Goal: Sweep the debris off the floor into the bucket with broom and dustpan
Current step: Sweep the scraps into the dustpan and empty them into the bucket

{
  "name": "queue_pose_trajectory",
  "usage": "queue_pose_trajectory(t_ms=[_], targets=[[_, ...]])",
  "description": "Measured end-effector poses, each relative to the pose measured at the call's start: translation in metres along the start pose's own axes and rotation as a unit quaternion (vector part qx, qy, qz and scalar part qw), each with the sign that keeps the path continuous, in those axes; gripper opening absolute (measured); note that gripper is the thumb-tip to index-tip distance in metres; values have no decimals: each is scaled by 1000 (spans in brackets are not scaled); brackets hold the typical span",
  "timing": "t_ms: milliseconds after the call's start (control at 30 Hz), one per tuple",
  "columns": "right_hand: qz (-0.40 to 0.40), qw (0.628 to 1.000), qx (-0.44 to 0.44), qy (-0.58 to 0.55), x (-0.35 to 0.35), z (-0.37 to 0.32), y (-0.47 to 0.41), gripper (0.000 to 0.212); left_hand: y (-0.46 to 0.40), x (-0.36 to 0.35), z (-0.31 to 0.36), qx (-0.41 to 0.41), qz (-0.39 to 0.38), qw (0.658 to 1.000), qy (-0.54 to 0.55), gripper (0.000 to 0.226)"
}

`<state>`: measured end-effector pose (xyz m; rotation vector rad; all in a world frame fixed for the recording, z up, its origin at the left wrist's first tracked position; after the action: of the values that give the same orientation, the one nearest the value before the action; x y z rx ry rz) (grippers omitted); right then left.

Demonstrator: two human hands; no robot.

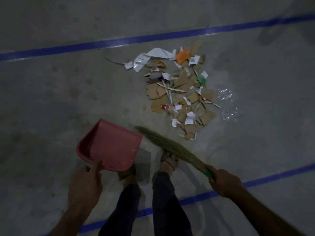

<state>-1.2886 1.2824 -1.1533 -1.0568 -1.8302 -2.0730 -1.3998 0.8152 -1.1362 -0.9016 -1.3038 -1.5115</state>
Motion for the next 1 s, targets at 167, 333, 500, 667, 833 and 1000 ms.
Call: queue_pose_trajectory(t_ms=[167,333,500,667,833,1000], targets=[[96,990,-78,-64,24,52,-42,52,0,-7,37,-15,-22,1000,-16,53],[182,978,-46,-95,39,77,-48,56,9,-13,75,-46,-24,998,-20,54],[140,990,5,-21,22,142,21,57,8,-13,113,-58,-37,997,-33,54],[50,992,-32,115,7,209,39,57,7,-13,143,-79,-56,994,-49,55],[113,988,-100,35,16,199,-11,49,2,-10,163,-98,-61,991,-62,47],[189,976,-92,-50,30,164,-38,53,-6,1,177,-123,-39,989,-69,45]])
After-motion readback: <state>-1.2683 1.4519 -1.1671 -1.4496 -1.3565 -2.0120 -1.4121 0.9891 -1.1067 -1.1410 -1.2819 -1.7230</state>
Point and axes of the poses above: each hand's wrist, its own y-axis away from the middle knuckle, its own x-axis out of the back of the hand, z = x × y, the point moved 2 cm from there along -y, towards the middle knuckle, and after that the axes turned 14 degrees about z, right-handed, at the moved point
